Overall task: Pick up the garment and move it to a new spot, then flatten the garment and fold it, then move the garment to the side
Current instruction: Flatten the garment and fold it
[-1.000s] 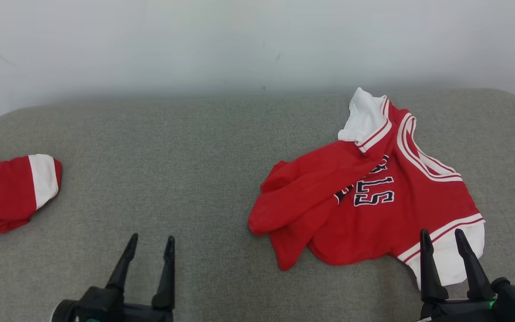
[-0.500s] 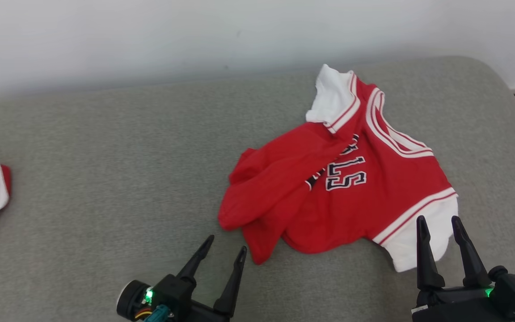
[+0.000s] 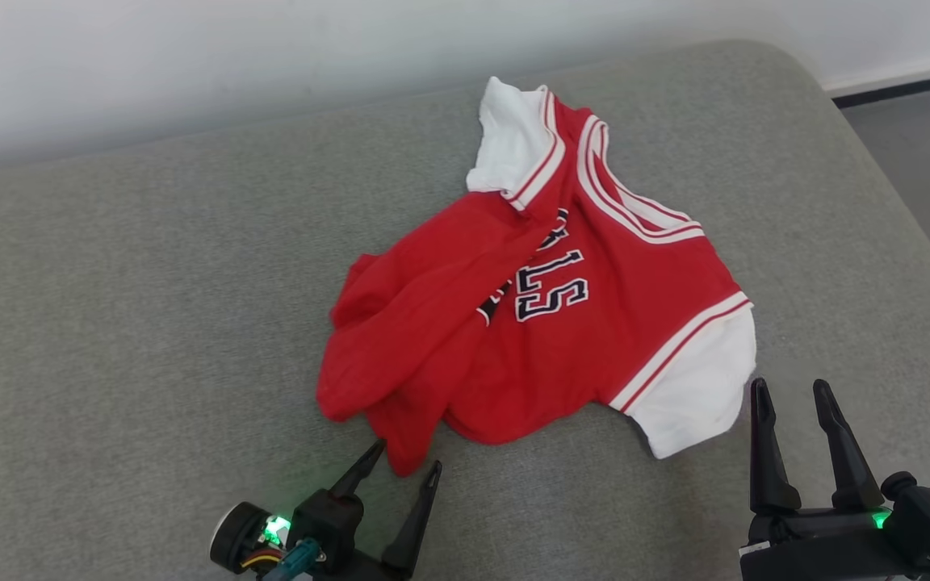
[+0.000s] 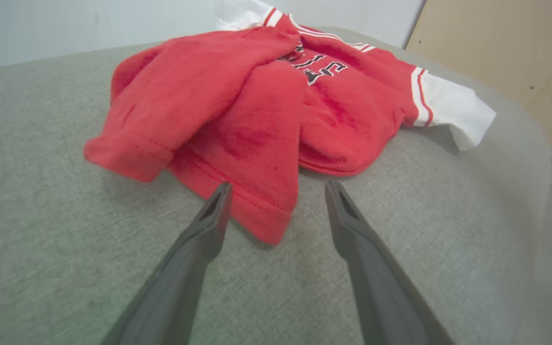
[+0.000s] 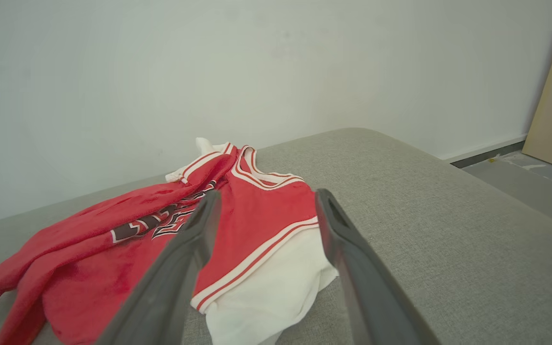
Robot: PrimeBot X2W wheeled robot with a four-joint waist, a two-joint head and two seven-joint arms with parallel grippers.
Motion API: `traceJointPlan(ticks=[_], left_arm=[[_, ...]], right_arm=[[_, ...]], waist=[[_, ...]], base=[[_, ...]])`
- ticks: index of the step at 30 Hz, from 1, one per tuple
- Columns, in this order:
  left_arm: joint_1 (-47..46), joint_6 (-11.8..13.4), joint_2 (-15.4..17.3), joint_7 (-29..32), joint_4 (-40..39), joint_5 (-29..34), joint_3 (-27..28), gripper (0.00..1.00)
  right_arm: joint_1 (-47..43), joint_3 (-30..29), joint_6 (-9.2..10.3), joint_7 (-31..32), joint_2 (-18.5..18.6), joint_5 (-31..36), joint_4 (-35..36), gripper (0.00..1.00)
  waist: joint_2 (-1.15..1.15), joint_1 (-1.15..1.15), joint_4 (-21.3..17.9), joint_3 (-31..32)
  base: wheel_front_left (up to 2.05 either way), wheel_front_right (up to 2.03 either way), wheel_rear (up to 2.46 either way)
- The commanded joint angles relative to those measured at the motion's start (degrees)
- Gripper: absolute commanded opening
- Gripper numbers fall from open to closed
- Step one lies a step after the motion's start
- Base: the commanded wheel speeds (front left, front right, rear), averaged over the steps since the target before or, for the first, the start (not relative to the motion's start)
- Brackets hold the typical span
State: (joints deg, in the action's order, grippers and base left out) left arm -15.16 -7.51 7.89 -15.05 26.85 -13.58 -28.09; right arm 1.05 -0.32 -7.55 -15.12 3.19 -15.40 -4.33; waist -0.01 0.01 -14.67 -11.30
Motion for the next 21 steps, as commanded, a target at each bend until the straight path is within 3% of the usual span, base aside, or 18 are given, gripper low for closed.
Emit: traceJointPlan(ticks=[1, 5, 6, 7, 12, 21], left_arm=[[-0.94, 0.26, -0.02, -0.19, 0.44, 0.45, 0.16, 1.00], [-2.72, 1.58, -0.30, -0.19, 3.47, 2.66, -0.22, 0.97], [-3.31, 1.80, -0.43, -0.19, 4.27, 3.08, -0.29, 0.45], [-3.75, 1.87, -0.60, -0.19, 5.32, 3.40, -0.59, 0.00], [-5.22, 2.13, -1.79, -0.19, 6.00, 3.22, 0.09, 0.00], [-1.88, 2.49, -0.95, -0.18, -5.46, 3.29, 2.71, 0.00]], right_arm=[[0.30, 0.04, 0.13, -0.04, -0.19, -0.51, 0.17, 1.00], [0.52, -0.29, 0.13, -0.04, -0.24, -0.49, 0.34, 1.00], [0.49, -0.39, 0.13, -0.04, -0.26, -0.42, 0.38, 1.00], [0.45, -0.49, 0.13, -0.04, -0.27, -0.31, 0.42, 1.00], [0.20, -1.39, 0.13, -0.04, -0.29, 0.07, 0.65, 1.00], [-1.51, -2.42, 0.13, -0.04, -0.29, -0.32, 0.23, 1.00]], waist=[[0.01, -0.01, -1.02, -0.63], [0.01, -0.01, -1.49, -0.96], [0.01, -0.01, -1.52, -1.01], [0.01, -0.01, -1.51, -1.02], [0.01, -0.01, -0.31, -0.28], [0.01, -0.01, 5.93, 3.04]], base=[[0.00, 0.00, 0.00], [0.00, 0.00, 0.00], [0.00, 0.00, 0.00], [0.00, 0.00, 0.00], [0.00, 0.00, 0.00], [0.00, 0.00, 0.00]])
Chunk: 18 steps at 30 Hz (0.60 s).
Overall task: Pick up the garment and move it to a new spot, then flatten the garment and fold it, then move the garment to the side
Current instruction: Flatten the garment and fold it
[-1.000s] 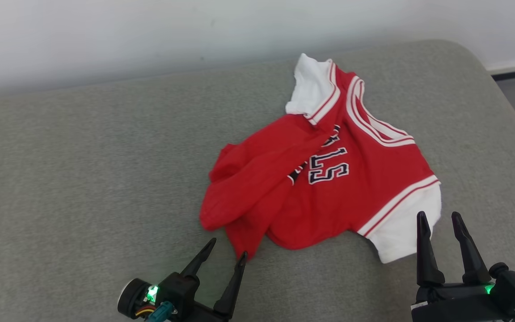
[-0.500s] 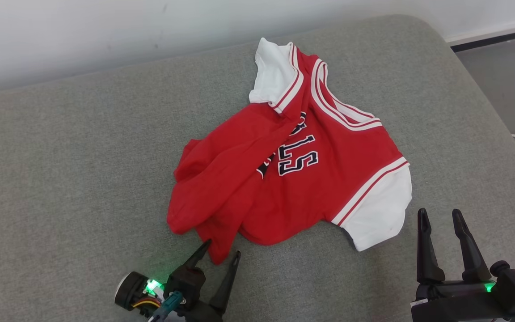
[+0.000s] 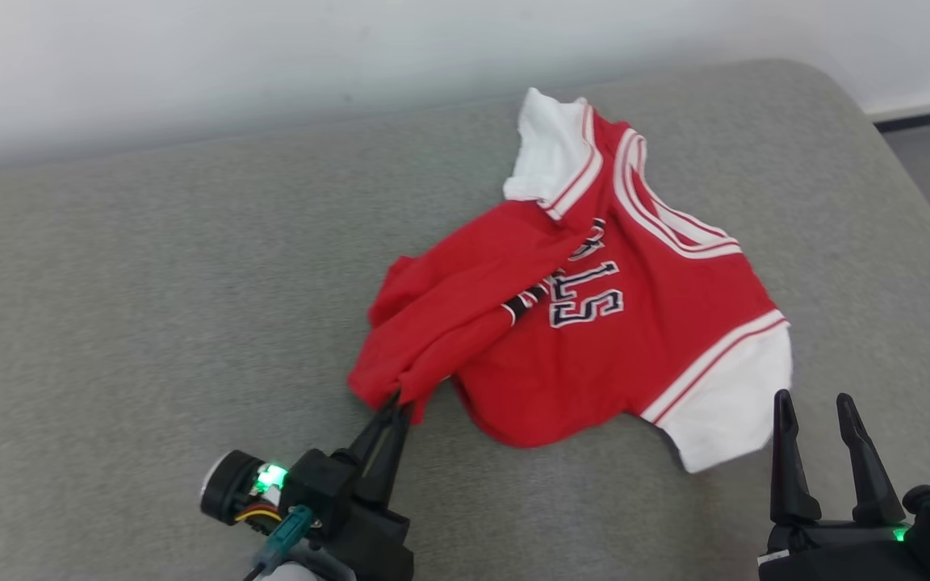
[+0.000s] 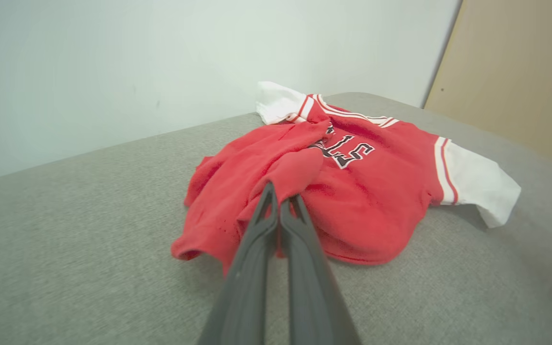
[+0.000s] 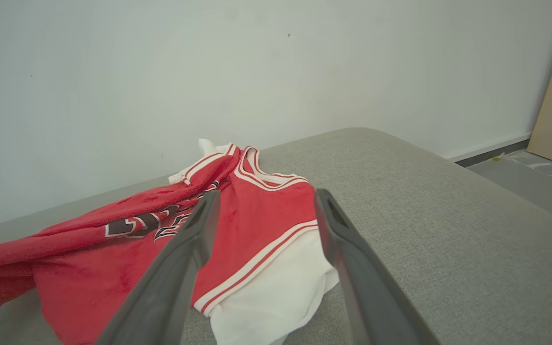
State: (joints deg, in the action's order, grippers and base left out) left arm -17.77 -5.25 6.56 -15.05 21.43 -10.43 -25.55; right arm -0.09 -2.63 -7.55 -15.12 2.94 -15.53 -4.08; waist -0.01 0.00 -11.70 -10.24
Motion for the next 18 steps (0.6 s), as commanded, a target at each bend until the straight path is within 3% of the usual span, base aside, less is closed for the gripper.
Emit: traceJointPlan(ticks=[1, 9, 18], left_arm=[[1.29, 0.31, 0.88, -0.20, -1.71, 0.13, 0.52, 0.00], [5.28, 1.83, 5.01, 1.20, -12.28, 0.53, 2.06, 0.00], [11.21, 4.29, 8.92, 5.16, -21.53, -0.82, 4.47, 0.00]], right_arm=[[-0.50, -0.16, 0.13, -0.04, -0.05, -0.20, -0.11, 1.00], [-1.52, -1.97, 0.13, -0.04, -0.05, -0.44, -0.64, 1.00], [-1.97, -3.33, 0.13, -0.04, -0.05, -0.20, -1.02, 1.00]], waist=[[0.01, 0.00, 3.91, 2.37], [0.01, 0.00, 11.31, 4.56], [0.01, 0.00, 14.85, 4.33]], base=[[0.00, 0.00, 0.00], [0.00, 0.00, 0.00], [0.00, 0.00, 0.00]])
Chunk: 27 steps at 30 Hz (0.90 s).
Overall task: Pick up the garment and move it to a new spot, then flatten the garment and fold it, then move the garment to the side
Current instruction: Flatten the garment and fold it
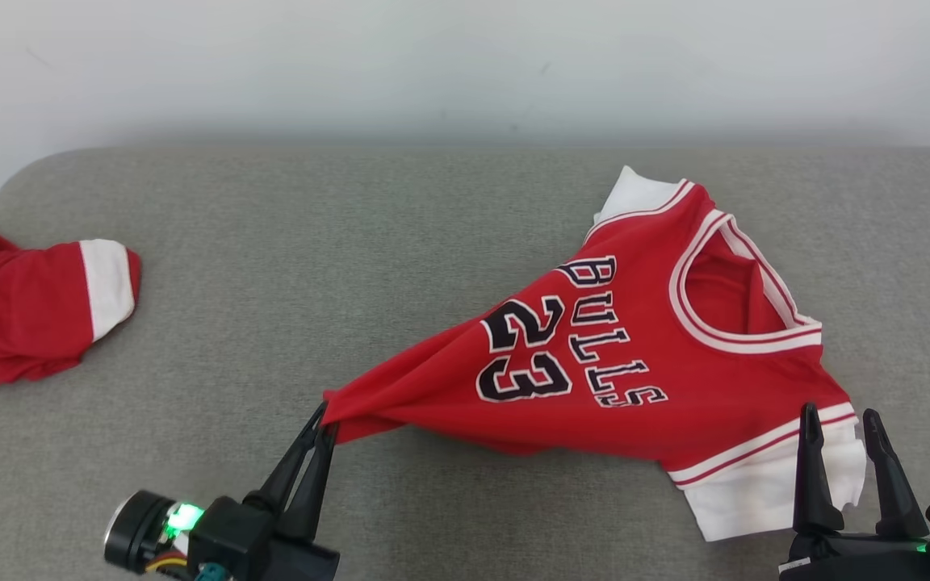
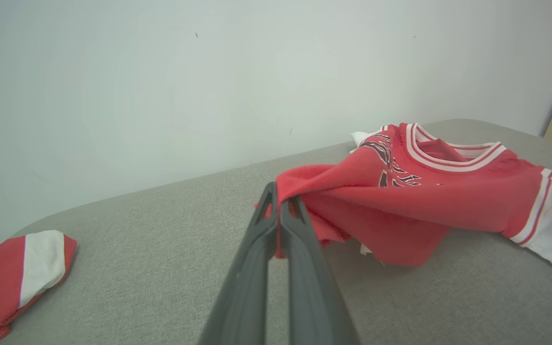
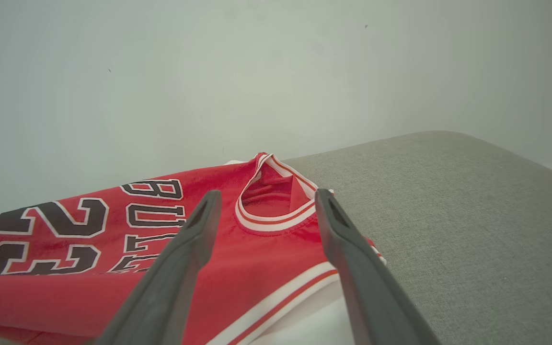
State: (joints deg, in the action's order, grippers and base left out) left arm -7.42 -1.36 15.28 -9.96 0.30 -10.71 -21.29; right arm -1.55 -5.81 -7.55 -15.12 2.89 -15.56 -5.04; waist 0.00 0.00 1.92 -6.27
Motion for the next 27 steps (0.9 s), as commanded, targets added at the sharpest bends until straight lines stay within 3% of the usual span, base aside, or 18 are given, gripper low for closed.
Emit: traceJointPlan(ticks=[1, 10, 11, 12, 13, 27], left_arm=[[1.51, 0.41, 0.53, 0.45, -0.89, -0.67, 0.33, 0.00], [4.15, 1.67, 1.65, 0.67, -2.56, -1.98, 1.63, 0.00], [4.07, 1.82, 1.57, 0.49, -2.23, -1.97, 1.69, 0.17], [3.86, 1.93, 1.35, 0.12, -1.96, -2.13, 1.80, 0.69], [3.67, 2.04, 1.15, -0.05, -1.44, -2.23, 1.80, 1.00], [1.96, 2.99, -1.21, -4.38, 2.70, -4.16, 3.58, 1.00]], right_arm=[[-0.55, -0.17, 0.13, -0.04, -0.01, -0.12, -0.13, 1.00], [0.22, 0.05, 0.13, -0.04, -0.01, 0.16, -1.03, 1.00], [0.38, 0.22, 0.13, -0.04, -0.01, 0.23, -1.17, 1.00], [0.48, 0.29, 0.13, -0.04, -0.01, 0.30, -1.32, 1.00], [0.60, 0.23, 0.13, -0.04, 0.00, 0.37, -1.43, 1.00], [-0.19, -0.79, 0.13, -0.04, 0.15, 0.90, -1.87, 1.00]], waist=[[0.00, 0.00, 1.30, 0.35], [0.00, 0.00, 0.60, -0.30], [0.00, 0.00, 0.31, -0.42], [0.00, 0.00, 0.05, -0.50], [0.00, 0.00, -0.20, -0.55], [0.00, 0.00, -1.72, 0.28]], base=[[0.00, 0.00, 0.00], [0.00, 0.00, 0.00], [0.00, 0.00, 0.00], [0.00, 0.00, 0.00], [0.00, 0.00, 0.00], [0.00, 0.00, 0.00]])
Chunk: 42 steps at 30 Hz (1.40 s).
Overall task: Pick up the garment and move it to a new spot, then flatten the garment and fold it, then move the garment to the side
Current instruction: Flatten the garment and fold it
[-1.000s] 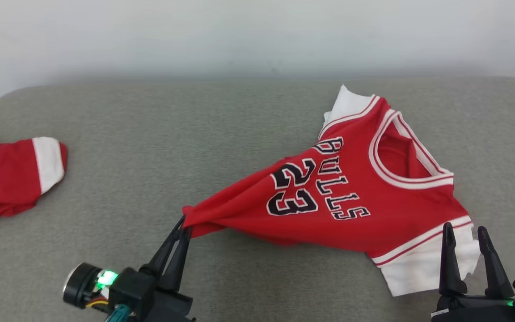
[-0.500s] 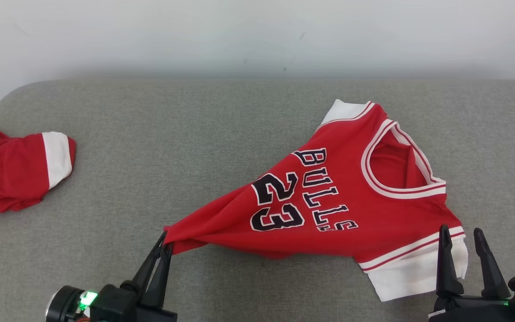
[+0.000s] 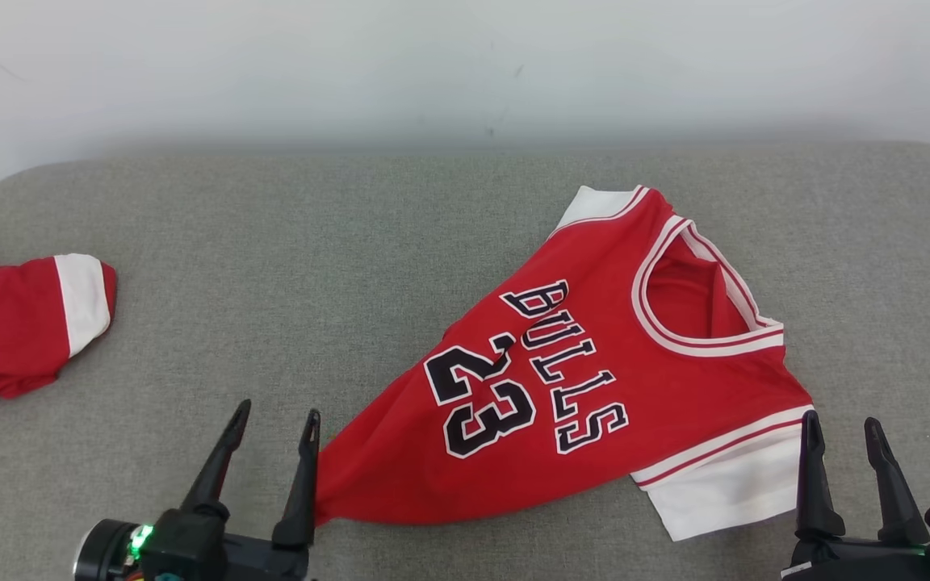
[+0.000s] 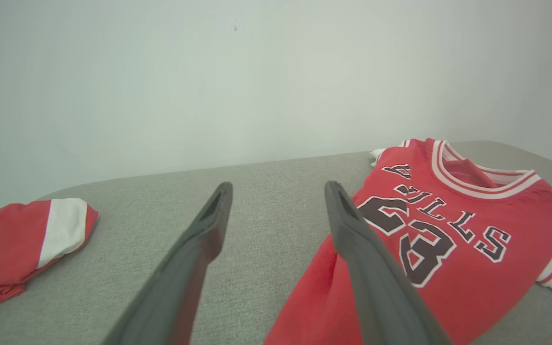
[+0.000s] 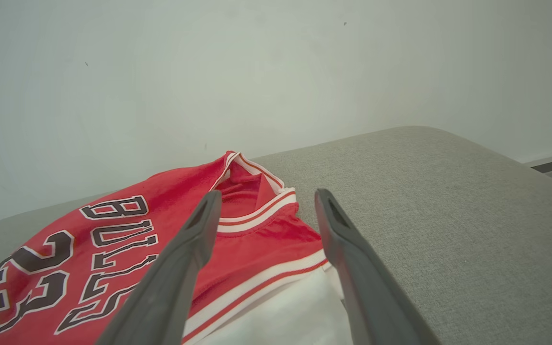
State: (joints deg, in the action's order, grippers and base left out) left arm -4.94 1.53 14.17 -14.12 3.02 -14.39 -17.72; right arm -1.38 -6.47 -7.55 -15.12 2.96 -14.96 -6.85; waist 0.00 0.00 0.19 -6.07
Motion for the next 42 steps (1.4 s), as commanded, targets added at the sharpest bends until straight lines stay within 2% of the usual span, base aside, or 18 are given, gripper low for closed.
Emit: traceJointPlan(ticks=[1, 6, 10, 25, 29, 37, 42], left_arm=[[-0.42, 0.31, -0.33, -0.60, 0.15, -0.84, 0.47, 1.00], [0.69, 0.97, -0.94, -1.12, 0.52, -1.41, 3.95, 1.00], [2.83, 0.51, -1.88, -1.07, -0.97, -0.72, 8.44, 1.00], [8.66, -3.81, -5.50, -1.10, -0.18, 1.59, 18.88, 1.00], [8.79, -4.71, -6.60, -1.10, 0.22, 2.66, 20.08, 1.00], [6.83, -6.49, -8.17, -1.11, 0.73, 4.45, 20.51, 1.00], [6.18, -6.95, -8.72, -1.11, 0.95, 5.02, 20.49, 1.00]], right_arm=[[-0.47, -0.18, 0.13, -0.04, 0.13, 0.31, -0.07, 1.00], [-0.97, -0.25, 0.13, -0.04, 0.52, 0.36, -0.25, 1.00], [-1.58, -0.34, 0.13, -0.04, 0.91, 0.23, -0.50, 1.00], [-4.05, -0.43, 0.13, -0.04, 2.24, -0.70, -4.08, 1.00], [-3.31, 0.08, 0.13, -0.04, 4.00, -0.28, -6.61, 1.00], [2.26, 3.50, 0.13, 1.95, 9.87, -1.34, -15.47, 1.00], [4.94, 5.05, 0.13, 2.30, 11.59, -2.74, -20.91, 1.00]], waist=[[0.00, 0.00, 0.04, 0.25], [0.00, 0.00, 0.25, 1.32], [0.00, 0.00, 0.41, 2.80], [0.00, 0.00, 0.16, 4.94], [0.00, 0.00, 0.11, 5.07], [0.00, 0.00, 0.95, 4.11], [0.00, 0.00, 1.90, 3.51]], base=[[0.00, 0.00, 0.00], [0.00, 0.00, 0.00], [0.00, 0.00, 0.00], [0.00, 0.00, 0.00], [0.00, 0.00, 0.00], [0.00, 0.00, 0.00], [0.00, 0.00, 0.00]])
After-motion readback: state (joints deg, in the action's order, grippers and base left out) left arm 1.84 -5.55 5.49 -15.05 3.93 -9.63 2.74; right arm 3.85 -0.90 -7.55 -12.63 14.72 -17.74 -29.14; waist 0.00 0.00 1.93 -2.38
